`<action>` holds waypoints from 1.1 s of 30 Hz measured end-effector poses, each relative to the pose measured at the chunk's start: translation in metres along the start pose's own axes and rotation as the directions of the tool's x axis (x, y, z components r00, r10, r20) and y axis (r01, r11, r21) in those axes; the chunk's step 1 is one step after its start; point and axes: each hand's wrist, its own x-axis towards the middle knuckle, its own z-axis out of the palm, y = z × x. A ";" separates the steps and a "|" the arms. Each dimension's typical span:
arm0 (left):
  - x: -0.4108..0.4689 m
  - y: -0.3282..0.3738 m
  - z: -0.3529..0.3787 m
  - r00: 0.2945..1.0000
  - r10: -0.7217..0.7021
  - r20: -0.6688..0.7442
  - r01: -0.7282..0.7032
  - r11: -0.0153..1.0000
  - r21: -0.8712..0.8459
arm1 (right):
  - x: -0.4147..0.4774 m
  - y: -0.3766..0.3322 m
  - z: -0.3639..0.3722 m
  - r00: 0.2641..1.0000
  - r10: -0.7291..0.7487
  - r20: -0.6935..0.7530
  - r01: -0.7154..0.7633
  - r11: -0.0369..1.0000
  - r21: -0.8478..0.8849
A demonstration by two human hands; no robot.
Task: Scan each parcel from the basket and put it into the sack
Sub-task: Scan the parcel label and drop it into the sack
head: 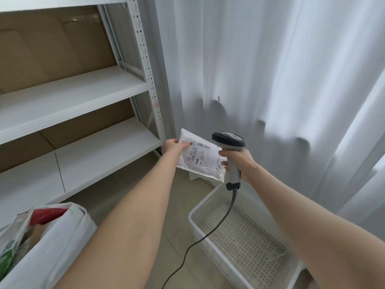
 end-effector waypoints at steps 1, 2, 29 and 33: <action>-0.004 0.000 -0.008 1.000 0.016 0.025 -0.017 0.999 0.037 | -0.004 0.002 0.003 1.000 -0.006 -0.010 0.006 1.000 -0.001; -0.010 0.000 -0.017 0.998 0.041 0.055 -0.045 0.996 0.080 | -0.010 0.005 0.007 1.000 -0.008 -0.012 0.008 1.000 -0.001; -0.121 -0.128 -0.430 0.985 -0.060 -0.163 0.013 0.962 -0.273 | -0.171 0.118 0.382 0.955 0.223 0.196 -0.245 0.965 0.094; -0.117 -0.172 -0.518 0.983 -0.181 -0.015 0.180 0.981 -0.074 | -0.175 0.132 0.473 0.937 0.232 0.260 -0.277 0.949 0.151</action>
